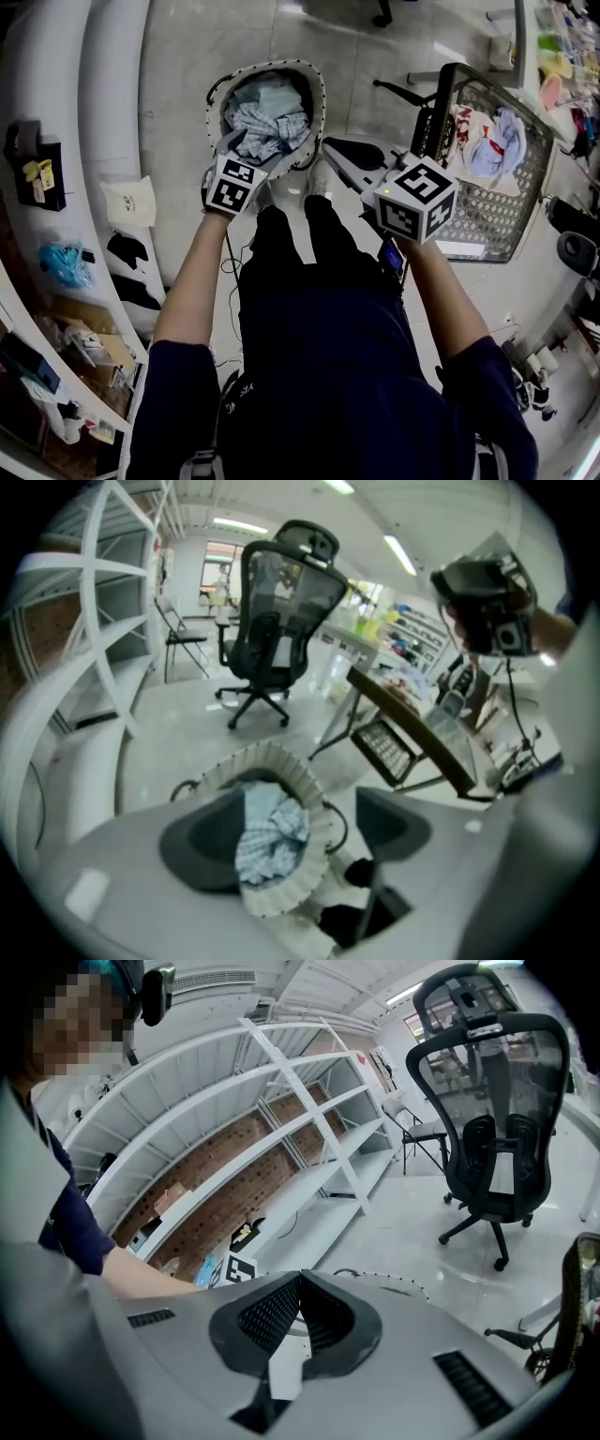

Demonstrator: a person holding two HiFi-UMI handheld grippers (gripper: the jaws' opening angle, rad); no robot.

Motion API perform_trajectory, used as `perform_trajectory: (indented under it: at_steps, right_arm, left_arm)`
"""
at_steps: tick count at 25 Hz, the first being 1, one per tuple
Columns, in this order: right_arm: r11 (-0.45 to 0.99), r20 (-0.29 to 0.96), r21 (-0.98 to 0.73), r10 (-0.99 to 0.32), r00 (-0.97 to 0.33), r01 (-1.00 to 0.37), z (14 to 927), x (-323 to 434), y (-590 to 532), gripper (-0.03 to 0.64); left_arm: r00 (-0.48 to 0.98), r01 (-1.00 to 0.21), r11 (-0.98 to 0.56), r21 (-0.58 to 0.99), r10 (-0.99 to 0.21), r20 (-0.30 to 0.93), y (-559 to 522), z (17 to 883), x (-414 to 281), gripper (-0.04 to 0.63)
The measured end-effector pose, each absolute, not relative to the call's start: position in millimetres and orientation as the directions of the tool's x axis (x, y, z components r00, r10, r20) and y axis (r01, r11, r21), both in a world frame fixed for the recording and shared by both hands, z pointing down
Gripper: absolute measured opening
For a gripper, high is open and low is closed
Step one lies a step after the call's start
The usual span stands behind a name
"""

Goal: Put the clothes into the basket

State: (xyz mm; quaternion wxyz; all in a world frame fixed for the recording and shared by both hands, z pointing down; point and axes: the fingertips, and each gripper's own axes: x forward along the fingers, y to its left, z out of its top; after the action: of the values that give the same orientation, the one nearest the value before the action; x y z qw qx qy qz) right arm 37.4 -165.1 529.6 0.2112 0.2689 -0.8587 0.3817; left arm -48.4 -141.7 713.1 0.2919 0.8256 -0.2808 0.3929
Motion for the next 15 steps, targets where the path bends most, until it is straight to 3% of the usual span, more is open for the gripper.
perform_trajectory:
  at_steps: [6,15]
  right_arm:
    - [0.581,0.542,-0.53,-0.328,-0.774,-0.618,509,25,-168,0.006]
    - [0.608,0.462,-0.509,-0.403,-0.79,-0.609,450,11,-164,0.006]
  left_arm:
    - [0.594,-0.705,-0.664,0.251,-0.358,0.721,-154,633,-53,0.348]
    - [0.641,-0.714,-0.671,0.198,-0.514,0.57,-145,497,-73,0.113]
